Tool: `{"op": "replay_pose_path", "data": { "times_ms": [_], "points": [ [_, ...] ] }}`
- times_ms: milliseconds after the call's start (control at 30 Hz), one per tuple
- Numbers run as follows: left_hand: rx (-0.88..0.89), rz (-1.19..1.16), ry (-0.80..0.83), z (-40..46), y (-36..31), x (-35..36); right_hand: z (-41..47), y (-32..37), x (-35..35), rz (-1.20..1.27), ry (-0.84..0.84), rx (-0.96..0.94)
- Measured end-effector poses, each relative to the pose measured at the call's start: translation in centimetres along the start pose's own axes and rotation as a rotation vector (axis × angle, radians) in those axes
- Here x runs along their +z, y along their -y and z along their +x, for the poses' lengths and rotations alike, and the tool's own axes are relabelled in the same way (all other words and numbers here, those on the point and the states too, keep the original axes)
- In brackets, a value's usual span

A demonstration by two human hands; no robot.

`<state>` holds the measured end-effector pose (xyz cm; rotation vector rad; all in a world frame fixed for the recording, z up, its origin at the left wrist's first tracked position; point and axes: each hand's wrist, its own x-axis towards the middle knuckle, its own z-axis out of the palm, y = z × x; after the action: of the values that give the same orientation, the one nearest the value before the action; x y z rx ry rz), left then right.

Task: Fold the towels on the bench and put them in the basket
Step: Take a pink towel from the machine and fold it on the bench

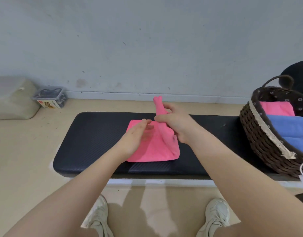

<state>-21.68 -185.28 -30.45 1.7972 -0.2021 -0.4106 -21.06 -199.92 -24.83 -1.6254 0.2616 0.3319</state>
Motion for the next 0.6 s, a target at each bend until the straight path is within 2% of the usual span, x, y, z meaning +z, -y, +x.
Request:
{"op": "replay_pose_path", "data": {
  "times_ms": [67,167,267,367,433,500,600],
  "points": [
    [-0.033,-0.151,-0.07,-0.4,0.1,-1.1,0.6,-0.8,3.0,-0.023,0.03,0.044],
    [-0.107,-0.206,-0.148,-0.2,0.8,-1.9,1.2,-2.4,5.9,0.007,0.119,0.086],
    [-0.19,-0.12,-0.153,0.0,1.4,-1.9,1.0,-3.2,6.3,-0.358,0.14,-0.065],
    [-0.151,0.09,-0.258,0.7,2.3,-1.7,1.2,-4.2,4.4,-0.611,-0.029,-0.247],
    [-0.13,0.179,-0.301,0.9,2.7,-1.6,1.8,-5.2,2.8,-0.908,-0.119,-0.352],
    [-0.099,0.23,-0.359,0.9,3.0,-1.8,2.3,-6.5,1.8,-1.162,-0.092,-0.293],
    [-0.057,0.383,-0.36,0.7,3.7,-2.3,2.6,-8.4,1.4,-1.271,-0.015,-0.162]
  ]
}}
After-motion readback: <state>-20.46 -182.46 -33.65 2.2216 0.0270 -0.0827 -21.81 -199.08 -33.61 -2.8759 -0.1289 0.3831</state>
